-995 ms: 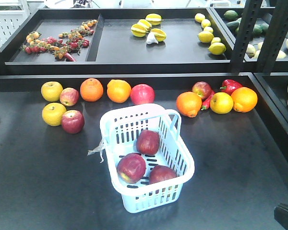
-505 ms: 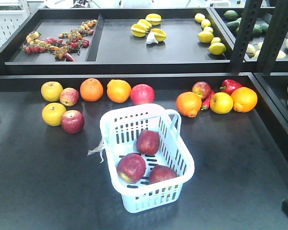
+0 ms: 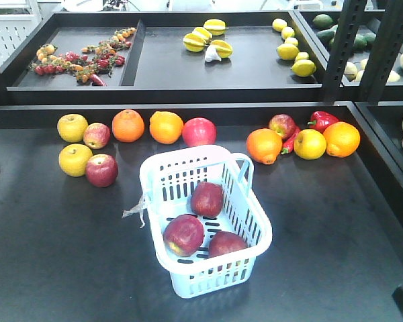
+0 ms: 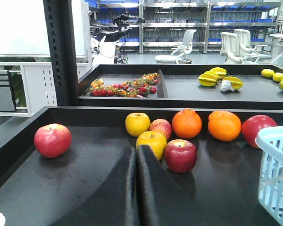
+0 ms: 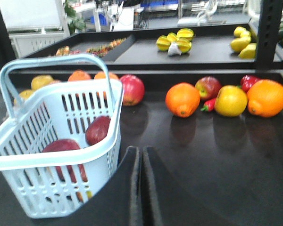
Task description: Pick three apples into basket with both arms
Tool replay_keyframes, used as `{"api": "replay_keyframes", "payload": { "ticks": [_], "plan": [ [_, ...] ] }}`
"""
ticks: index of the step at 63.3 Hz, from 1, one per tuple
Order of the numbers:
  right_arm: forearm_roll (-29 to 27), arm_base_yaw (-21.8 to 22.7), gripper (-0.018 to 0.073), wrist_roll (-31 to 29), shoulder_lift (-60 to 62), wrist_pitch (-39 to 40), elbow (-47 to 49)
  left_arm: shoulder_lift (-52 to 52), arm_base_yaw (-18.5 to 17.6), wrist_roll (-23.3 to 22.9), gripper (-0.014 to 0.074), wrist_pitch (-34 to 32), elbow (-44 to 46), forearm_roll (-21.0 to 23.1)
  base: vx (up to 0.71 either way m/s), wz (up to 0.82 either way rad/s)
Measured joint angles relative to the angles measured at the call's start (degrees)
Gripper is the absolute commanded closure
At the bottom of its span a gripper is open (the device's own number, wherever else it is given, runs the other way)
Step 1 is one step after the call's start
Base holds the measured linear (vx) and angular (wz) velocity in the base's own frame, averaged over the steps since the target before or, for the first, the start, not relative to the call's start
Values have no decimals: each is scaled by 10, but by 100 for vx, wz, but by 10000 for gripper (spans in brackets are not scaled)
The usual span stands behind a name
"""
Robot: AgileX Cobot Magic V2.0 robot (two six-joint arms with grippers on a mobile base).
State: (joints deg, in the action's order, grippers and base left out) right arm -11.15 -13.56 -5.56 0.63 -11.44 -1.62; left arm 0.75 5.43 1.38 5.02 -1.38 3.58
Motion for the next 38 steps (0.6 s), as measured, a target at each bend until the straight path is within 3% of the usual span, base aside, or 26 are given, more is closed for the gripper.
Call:
{"api": "replay_keyframes", "payload": {
  "ticks": [15, 30, 38],
  "plan": [
    [31, 4, 561, 9, 0, 14, 0, 0, 0, 0, 603, 0, 0, 0, 0, 0],
    [34, 79, 561, 44, 0, 14, 0, 0, 0, 0, 603, 0, 0, 0, 0, 0],
    [39, 91, 561, 46, 0, 14, 0, 0, 0, 0, 603, 0, 0, 0, 0, 0]
  ]
}}
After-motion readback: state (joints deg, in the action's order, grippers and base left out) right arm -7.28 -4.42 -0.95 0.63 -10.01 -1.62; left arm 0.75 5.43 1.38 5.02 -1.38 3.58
